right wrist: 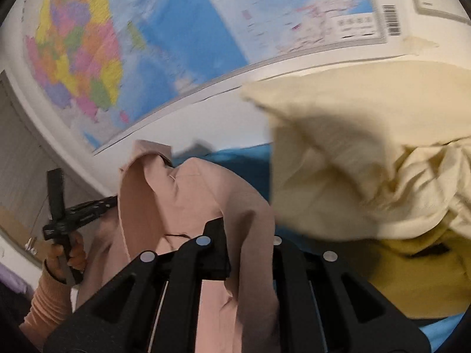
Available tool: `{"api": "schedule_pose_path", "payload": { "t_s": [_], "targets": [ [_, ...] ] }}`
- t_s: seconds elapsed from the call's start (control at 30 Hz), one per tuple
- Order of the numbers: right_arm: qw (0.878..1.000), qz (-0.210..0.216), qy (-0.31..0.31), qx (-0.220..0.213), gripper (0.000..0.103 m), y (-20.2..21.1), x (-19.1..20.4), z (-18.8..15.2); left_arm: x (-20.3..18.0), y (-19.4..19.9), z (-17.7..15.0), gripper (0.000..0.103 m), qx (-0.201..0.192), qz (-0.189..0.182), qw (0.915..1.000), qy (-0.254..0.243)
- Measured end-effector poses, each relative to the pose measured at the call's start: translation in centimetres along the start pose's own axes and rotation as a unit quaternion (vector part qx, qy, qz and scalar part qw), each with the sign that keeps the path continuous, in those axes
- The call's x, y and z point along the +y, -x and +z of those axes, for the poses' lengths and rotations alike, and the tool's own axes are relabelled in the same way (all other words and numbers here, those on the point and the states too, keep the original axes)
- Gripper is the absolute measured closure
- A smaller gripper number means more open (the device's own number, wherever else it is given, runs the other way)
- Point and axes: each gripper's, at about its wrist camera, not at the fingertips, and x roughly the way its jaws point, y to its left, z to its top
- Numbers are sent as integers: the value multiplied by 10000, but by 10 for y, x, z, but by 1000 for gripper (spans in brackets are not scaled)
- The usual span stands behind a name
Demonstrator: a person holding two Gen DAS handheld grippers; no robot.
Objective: Fold large clothes
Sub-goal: 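Lift the pink jacket with the right gripper while the left gripper grasps another edge, then lay the pink jacket flat on the blue sheet with both grippers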
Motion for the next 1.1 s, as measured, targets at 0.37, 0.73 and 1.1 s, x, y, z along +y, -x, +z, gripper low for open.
{"api": "schedule_pose_path", "payload": {
  "t_s": [0.37, 0.73, 1.1],
  "targets": [
    [9906, -1198, 505, -427, 44, 53, 27, -25, 23, 23, -29, 29, 84, -379, 9992, 14],
    [9911, -426, 1095, 626, 44, -34, 81, -52, -7, 58, -128, 13, 674, -1229, 9884, -582],
    [9981, -342, 223, 472, 100, -22, 29, -29, 41, 107, -107, 97, 89, -213, 9997, -41]
  ]
}}
